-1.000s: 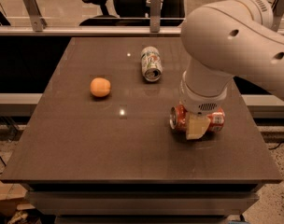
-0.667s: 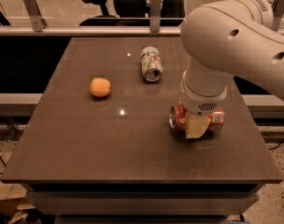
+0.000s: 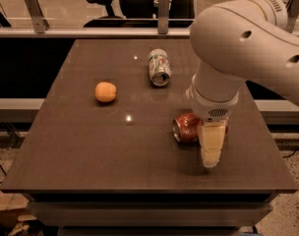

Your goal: Knock coke can over

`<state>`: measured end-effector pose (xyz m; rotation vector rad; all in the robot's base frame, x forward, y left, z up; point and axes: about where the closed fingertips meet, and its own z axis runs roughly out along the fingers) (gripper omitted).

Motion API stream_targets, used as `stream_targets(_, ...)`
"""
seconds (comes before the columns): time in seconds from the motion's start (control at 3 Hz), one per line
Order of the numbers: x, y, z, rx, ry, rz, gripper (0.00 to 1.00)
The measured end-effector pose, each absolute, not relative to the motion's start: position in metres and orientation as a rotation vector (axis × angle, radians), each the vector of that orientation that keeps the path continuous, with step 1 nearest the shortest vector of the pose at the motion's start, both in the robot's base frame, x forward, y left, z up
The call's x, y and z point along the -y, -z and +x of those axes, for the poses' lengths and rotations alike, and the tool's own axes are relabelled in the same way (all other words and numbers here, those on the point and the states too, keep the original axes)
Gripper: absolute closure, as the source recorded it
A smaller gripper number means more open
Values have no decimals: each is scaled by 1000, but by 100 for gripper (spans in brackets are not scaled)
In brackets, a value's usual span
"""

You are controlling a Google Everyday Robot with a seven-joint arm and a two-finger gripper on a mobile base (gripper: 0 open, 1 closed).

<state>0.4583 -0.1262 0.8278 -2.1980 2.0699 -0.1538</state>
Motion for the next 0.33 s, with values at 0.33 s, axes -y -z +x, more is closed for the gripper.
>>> stream_targets(0.33, 126, -828, 458, -2070, 154, -2198, 0)
